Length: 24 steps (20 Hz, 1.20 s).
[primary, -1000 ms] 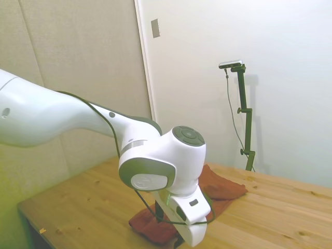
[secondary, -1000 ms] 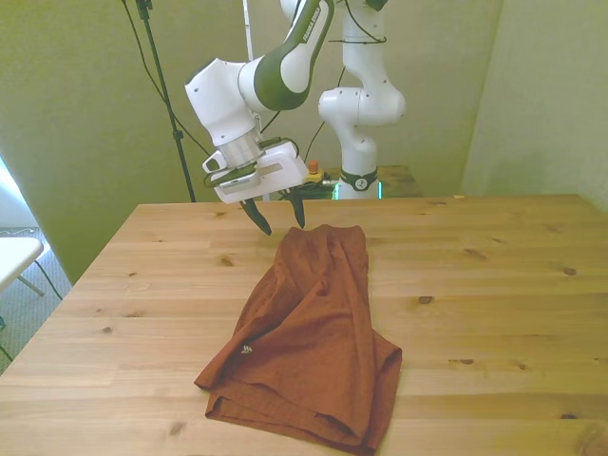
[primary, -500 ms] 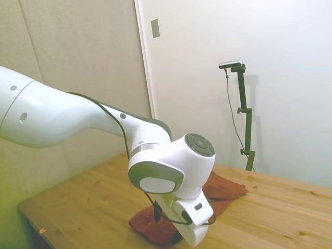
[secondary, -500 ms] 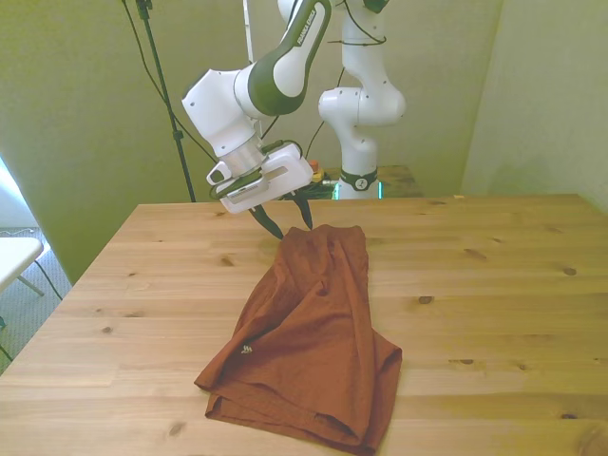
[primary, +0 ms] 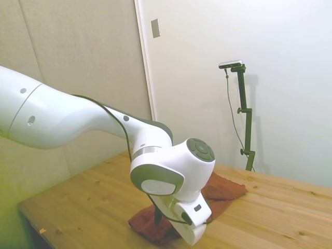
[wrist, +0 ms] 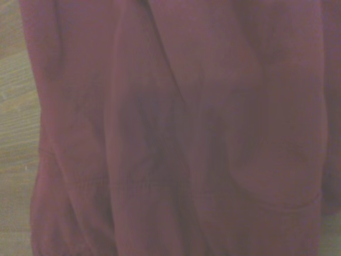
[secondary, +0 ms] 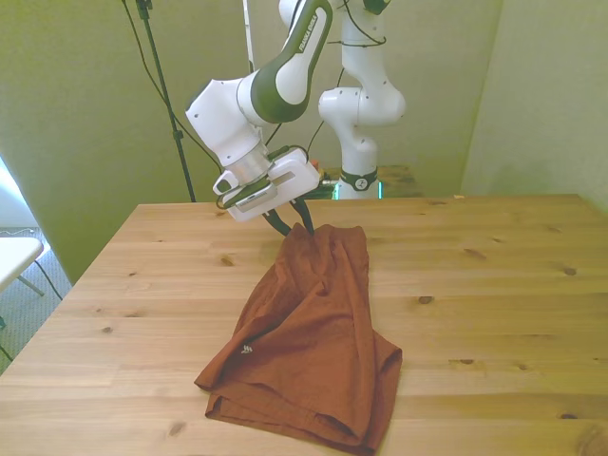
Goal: Unfold the shorts
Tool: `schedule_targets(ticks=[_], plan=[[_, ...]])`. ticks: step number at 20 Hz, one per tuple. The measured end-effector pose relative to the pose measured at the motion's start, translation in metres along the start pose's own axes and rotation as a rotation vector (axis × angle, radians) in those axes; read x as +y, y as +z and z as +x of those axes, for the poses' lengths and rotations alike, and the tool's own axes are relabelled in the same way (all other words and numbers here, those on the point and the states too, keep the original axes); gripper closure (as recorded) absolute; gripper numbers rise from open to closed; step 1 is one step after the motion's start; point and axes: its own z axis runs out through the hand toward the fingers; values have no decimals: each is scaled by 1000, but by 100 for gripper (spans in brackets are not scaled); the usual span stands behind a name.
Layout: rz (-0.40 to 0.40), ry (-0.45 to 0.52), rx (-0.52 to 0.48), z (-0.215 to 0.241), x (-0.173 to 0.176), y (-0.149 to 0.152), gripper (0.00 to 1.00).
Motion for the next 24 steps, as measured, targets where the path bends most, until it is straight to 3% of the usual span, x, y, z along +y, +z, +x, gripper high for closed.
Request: schedule_targets(ticks=[10, 17, 24], plan=[[11, -16, 22, -2, -7, -12, 100], [58, -116, 46, -58, -36, -42, 100], [30, -213, 10, -96, -81, -27, 100]])
